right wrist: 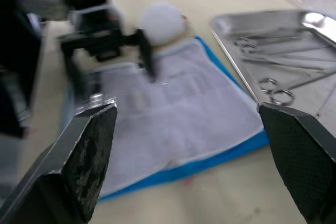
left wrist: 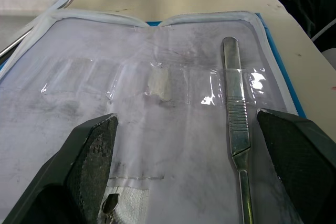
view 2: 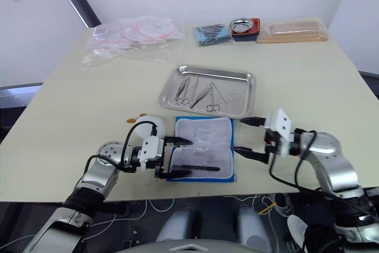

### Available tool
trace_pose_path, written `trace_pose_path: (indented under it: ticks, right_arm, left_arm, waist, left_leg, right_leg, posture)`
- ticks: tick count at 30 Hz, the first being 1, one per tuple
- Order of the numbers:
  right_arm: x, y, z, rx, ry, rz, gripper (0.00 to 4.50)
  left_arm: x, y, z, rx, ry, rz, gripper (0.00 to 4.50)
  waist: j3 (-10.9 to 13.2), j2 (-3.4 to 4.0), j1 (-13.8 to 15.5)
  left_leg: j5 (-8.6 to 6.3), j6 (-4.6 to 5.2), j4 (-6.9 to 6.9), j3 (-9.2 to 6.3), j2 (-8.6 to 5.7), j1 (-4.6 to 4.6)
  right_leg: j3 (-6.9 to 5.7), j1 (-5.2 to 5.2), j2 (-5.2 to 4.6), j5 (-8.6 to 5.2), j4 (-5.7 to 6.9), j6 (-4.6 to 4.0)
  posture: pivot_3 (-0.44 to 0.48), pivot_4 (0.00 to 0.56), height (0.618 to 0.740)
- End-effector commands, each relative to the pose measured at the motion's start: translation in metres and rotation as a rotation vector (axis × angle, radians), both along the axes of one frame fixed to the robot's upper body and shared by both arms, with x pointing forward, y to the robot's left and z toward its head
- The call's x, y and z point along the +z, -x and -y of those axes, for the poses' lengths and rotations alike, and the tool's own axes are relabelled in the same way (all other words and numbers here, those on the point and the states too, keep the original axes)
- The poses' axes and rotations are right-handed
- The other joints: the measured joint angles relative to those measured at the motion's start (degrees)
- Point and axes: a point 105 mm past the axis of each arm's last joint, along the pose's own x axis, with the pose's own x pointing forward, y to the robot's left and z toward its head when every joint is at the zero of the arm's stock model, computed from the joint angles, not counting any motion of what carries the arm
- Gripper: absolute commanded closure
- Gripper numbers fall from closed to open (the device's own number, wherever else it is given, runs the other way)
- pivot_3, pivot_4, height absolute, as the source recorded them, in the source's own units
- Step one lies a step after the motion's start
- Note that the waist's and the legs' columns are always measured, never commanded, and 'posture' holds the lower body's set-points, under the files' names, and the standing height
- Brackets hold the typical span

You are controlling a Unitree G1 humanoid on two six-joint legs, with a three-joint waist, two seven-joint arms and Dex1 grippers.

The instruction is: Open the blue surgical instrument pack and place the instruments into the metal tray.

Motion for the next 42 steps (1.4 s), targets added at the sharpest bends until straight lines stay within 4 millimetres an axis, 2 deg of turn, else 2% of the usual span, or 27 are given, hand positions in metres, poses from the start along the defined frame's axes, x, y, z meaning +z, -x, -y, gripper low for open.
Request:
trace_pose_path:
  ticks: [1, 5, 9, 15, 22, 31, 36, 42]
  right_arm:
    - [0.017, 0.016, 0.010, 0.117, 0.051, 0.081, 0.04]
    - [0.021, 0.022, 0.028, 0.151, 0.088, 0.027, 0.04]
    - [0.034, 0.026, 0.042, 0.170, 0.098, -0.006, 0.04]
    - [0.040, 0.023, 0.047, 0.160, 0.108, -0.007, 0.04]
    - [0.023, 0.017, 0.027, 0.155, 0.110, 0.015, 0.04]
    - [-0.001, 0.006, -0.018, 0.199, 0.134, 0.046, 0.04]
    - [-0.020, -0.004, -0.040, 0.214, 0.165, 0.078, 0.04]
    - [-0.041, -0.005, -0.060, 0.231, 0.223, 0.082, 0.04]
  left_arm:
    - [-0.061, 0.028, -0.020, 0.019, -0.196, -0.225, 0.00]
    - [-0.061, 0.028, -0.021, 0.017, -0.197, -0.224, 0.00]
    - [-0.062, 0.028, -0.021, 0.015, -0.198, -0.227, 0.00]
    - [-0.062, 0.027, -0.021, 0.015, -0.197, -0.227, 0.00]
    - [-0.061, 0.025, -0.019, 0.013, -0.195, -0.223, 0.00]
    - [-0.062, 0.028, -0.019, -0.003, -0.201, -0.226, 0.00]
    - [-0.060, 0.028, -0.018, -0.006, -0.193, -0.229, 0.00]
    - [-0.059, 0.029, -0.018, -0.012, -0.201, -0.226, 0.00]
  waist:
    - [0.00, 0.00, -0.06]
    - [0.00, -0.01, -0.01]
    - [0.00, -0.01, 0.05]
    - [0.00, -0.01, 0.03]
    - [0.00, -0.01, 0.12]
    - [-0.01, 0.01, 0.05]
    - [-0.02, 0.01, 0.24]
    - [-0.04, 0.03, 0.12]
  left_leg:
    - [0.00, 0.00, 0.00, 0.00, 0.01, 0.02]
    - [0.00, -0.01, 0.01, -0.02, 0.01, 0.03]
    - [0.00, -0.01, 0.00, -0.03, 0.01, 0.01]
    - [-0.01, -0.01, 0.00, -0.02, 0.01, 0.02]
    - [-0.01, -0.01, 0.00, -0.02, 0.00, 0.01]
    - [0.00, -0.01, 0.01, -0.02, 0.00, 0.03]
    - [0.00, -0.01, 0.01, -0.04, -0.01, 0.01]
    - [0.00, 0.00, 0.01, -0.02, -0.01, 0.03]
  right_leg:
    - [-0.01, 0.01, 0.00, 0.00, 0.00, 0.00]
    - [-0.03, 0.01, -0.01, 0.00, 0.00, -0.01]
    - [-0.04, 0.01, 0.01, 0.00, 0.00, -0.01]
    - [-0.03, 0.00, 0.00, 0.00, 0.00, -0.01]
    - [-0.03, 0.00, 0.01, 0.00, 0.00, 0.00]
    - [-0.01, 0.01, 0.02, 0.01, 0.00, 0.00]
    - [-0.02, 0.01, 0.03, 0.01, 0.01, 0.00]
    - [0.00, 0.01, 0.05, 0.01, 0.05, 0.00]
  posture:
    - [0.000, 0.150, 0.740]
    - [0.000, 0.150, 0.740]
    - [0.000, 0.150, 0.740]
    - [0.000, 0.150, 0.740]
    - [0.000, 0.150, 0.740]
    - [0.000, 0.150, 0.740]
    - [0.000, 0.150, 0.740]
    - [0.000, 0.150, 0.740]
